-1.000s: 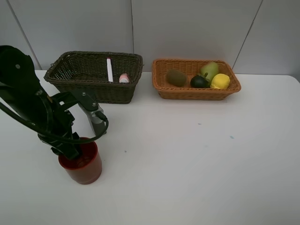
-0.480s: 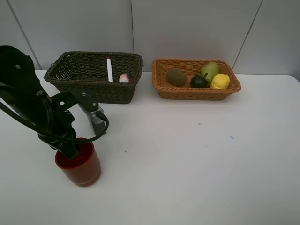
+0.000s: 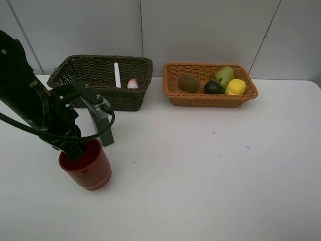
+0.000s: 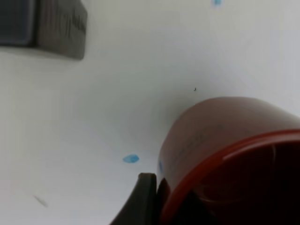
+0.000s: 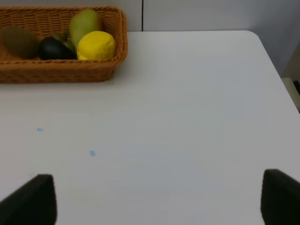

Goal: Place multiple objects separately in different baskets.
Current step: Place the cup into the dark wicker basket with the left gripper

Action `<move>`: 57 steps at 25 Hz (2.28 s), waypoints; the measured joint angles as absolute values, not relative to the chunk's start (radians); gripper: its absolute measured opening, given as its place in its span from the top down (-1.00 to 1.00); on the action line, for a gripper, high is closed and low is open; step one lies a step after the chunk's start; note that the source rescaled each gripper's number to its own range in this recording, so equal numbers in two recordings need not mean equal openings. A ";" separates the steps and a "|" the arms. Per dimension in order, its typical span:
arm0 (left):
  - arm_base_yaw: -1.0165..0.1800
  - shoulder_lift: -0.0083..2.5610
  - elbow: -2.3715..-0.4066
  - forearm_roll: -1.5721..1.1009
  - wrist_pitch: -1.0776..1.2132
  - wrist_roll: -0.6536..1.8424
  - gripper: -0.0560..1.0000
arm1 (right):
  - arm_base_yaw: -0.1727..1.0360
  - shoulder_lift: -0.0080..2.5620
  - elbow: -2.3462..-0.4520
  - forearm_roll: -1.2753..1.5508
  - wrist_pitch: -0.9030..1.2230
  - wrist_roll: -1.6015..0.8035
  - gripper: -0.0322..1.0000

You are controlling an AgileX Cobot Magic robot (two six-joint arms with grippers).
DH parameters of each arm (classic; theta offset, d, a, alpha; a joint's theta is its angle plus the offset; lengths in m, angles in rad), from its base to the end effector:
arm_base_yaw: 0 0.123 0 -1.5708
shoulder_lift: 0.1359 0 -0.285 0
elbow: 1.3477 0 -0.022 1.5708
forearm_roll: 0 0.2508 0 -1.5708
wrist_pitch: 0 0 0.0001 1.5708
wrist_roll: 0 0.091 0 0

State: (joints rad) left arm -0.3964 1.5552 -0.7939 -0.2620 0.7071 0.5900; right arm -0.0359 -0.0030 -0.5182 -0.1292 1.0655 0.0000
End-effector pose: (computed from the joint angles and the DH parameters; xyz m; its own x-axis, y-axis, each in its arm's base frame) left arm 0.2359 -0.1154 0.1788 -0.6790 0.6894 -0.2523 0.7240 0.6858 -0.0746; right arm -0.0084 -0.0100 0.2825 -0.4456 -0.0464 -0.8940 0.1092 0.9884 -0.1057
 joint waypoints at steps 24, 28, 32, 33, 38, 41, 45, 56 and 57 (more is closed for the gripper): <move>-0.393 1.336 -1.031 -0.105 0.403 0.309 0.89 | -0.036 -0.003 -0.518 -0.129 1.065 0.000 -0.88; -0.359 1.414 -1.048 -0.098 0.323 0.202 0.89 | -0.036 -0.003 -0.518 -0.129 1.065 0.000 -0.88; -0.311 1.510 -1.102 -0.076 0.304 0.116 0.89 | -0.036 -0.003 -0.518 -0.129 1.065 0.000 -0.88; -0.301 1.536 -1.117 -0.070 0.301 0.104 0.89 | -0.036 -0.003 -0.518 -0.129 1.065 0.000 -0.88; -0.252 1.648 -1.209 -0.045 0.291 0.067 0.89 | -0.036 -0.003 -0.518 -0.129 1.065 0.000 -0.88; -0.224 1.702 -1.240 -0.037 0.291 0.065 0.89 | -0.036 -0.003 -0.518 -0.129 1.065 0.000 -0.88; -0.176 1.759 -1.249 0.000 0.291 0.050 0.89 | -0.036 -0.003 -0.518 -0.129 1.065 0.000 -0.88; -0.048 1.888 -1.250 0.049 0.281 -0.009 0.89 | -0.036 -0.003 -0.518 -0.129 1.065 0.000 -0.88; -0.043 1.902 -1.249 0.050 0.276 -0.009 0.89 | -0.036 -0.003 -0.518 -0.129 1.065 0.000 -0.88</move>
State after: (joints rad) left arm -0.0431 1.9017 -1.2494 0.0503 0.2759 -0.0085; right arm -0.0359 -0.0030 -0.5182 -0.1292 1.0646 0.0000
